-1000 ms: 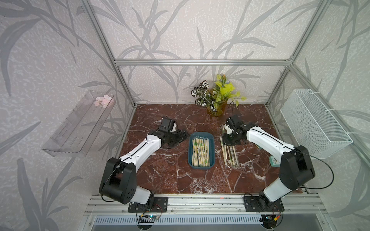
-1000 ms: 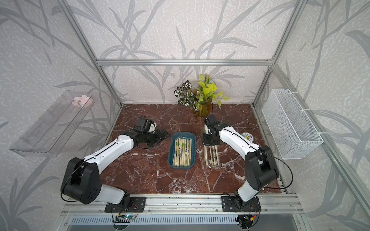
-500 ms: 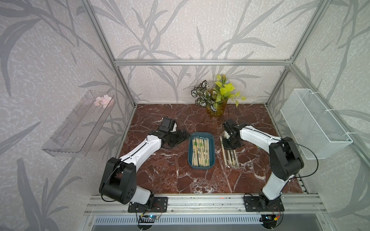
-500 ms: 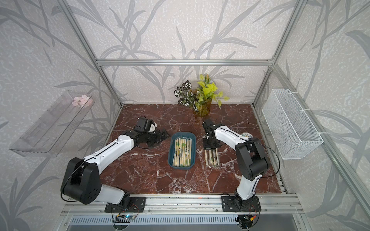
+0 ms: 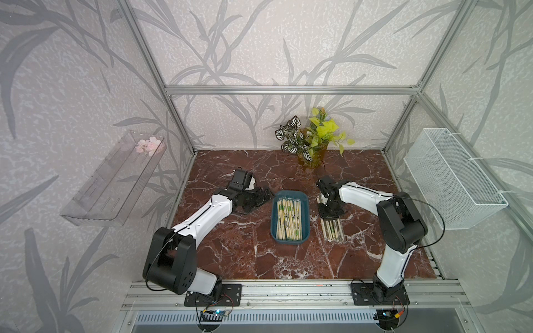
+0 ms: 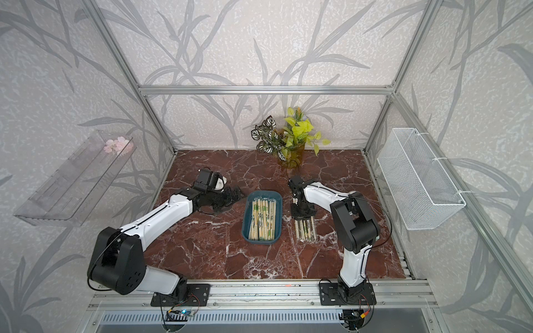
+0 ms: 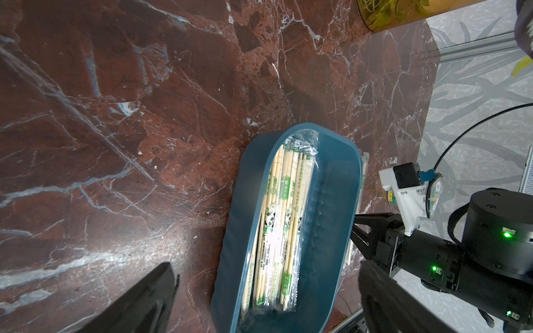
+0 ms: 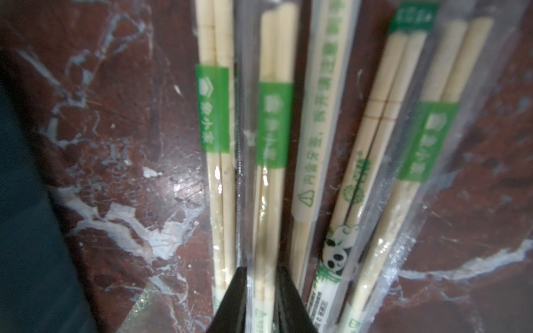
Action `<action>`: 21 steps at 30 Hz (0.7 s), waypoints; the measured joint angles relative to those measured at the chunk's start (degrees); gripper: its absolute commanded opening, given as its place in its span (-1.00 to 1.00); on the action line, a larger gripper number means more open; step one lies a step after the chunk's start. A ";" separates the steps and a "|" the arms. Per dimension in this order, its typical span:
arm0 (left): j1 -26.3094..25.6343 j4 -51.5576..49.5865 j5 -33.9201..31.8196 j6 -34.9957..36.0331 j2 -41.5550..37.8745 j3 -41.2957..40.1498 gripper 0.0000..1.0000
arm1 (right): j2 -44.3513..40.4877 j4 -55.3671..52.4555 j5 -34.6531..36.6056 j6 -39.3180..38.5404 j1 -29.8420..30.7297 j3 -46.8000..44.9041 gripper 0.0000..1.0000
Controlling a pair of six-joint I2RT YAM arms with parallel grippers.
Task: Take the paired disposable chopsticks out of the storage box
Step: Place the paired disposable chopsticks at the center of the board.
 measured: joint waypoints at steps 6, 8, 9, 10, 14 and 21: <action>0.00 0.00 0.00 0.02 0.00 0.00 0.99 | -1.51 -0.02 -0.37 0.92 0.28 0.00 -0.46; 0.00 0.00 -0.02 0.02 -0.04 0.00 0.99 | -3.10 -0.04 -0.87 1.64 0.50 0.04 -0.42; 0.00 0.00 -0.02 0.02 -0.07 0.00 0.99 | -3.91 -0.11 -1.16 1.97 0.66 0.11 -0.41; 0.00 -0.02 -0.04 0.02 -0.11 0.00 0.99 | -4.81 -0.22 -1.60 2.21 0.90 0.31 -0.39; 0.02 -0.48 -0.11 0.07 -0.85 0.00 0.99 | -8.50 -0.28 -3.93 4.13 2.51 1.77 -0.18; 0.55 -1.33 -0.22 0.24 -3.26 -0.02 0.99 | -10.71 2.45 -7.91 7.80 8.35 6.93 -0.04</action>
